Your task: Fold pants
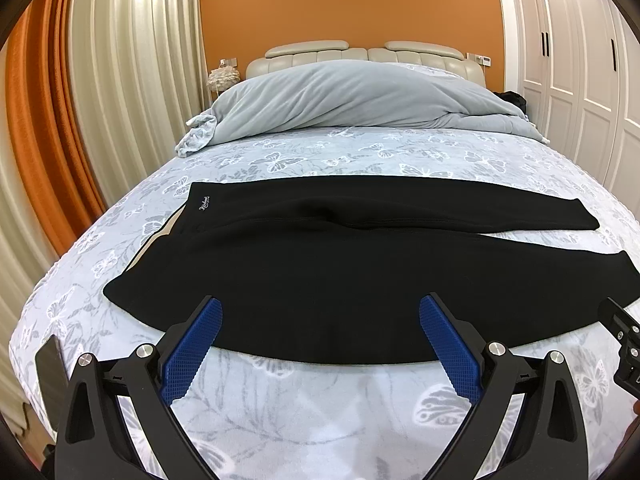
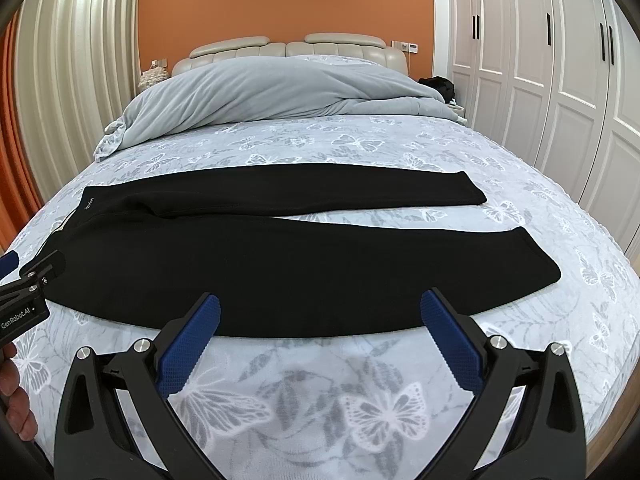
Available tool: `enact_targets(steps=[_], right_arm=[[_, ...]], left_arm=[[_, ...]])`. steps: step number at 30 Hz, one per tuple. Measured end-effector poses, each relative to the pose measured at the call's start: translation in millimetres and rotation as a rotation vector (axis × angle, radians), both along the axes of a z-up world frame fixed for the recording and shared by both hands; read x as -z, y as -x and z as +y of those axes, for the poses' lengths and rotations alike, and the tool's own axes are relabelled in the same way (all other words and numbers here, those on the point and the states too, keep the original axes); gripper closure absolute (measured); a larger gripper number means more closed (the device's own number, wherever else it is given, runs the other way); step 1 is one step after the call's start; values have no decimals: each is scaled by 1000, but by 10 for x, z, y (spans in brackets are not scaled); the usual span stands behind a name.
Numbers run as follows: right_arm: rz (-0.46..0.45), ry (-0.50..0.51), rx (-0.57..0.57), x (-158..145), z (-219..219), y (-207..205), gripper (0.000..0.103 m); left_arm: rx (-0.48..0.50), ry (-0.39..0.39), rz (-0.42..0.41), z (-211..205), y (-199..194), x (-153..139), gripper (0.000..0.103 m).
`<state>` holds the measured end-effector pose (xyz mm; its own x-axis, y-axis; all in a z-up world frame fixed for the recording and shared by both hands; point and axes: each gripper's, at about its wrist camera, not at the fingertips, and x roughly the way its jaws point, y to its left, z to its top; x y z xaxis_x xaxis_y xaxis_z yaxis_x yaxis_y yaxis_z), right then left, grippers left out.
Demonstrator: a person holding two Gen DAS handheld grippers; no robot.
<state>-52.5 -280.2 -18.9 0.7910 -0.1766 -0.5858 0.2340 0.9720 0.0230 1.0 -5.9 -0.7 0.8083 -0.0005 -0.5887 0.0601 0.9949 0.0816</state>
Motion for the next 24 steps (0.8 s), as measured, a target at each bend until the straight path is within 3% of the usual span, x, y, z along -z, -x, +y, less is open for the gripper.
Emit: enact_targets(steps=[18, 24], right_arm=[[2, -3, -1, 4, -2, -2, 5], [50, -46, -39, -4, -102, -65, 5]], left_arm=[[2, -1, 3, 5, 3, 17, 6], [64, 54, 67, 73, -54, 40, 6]])
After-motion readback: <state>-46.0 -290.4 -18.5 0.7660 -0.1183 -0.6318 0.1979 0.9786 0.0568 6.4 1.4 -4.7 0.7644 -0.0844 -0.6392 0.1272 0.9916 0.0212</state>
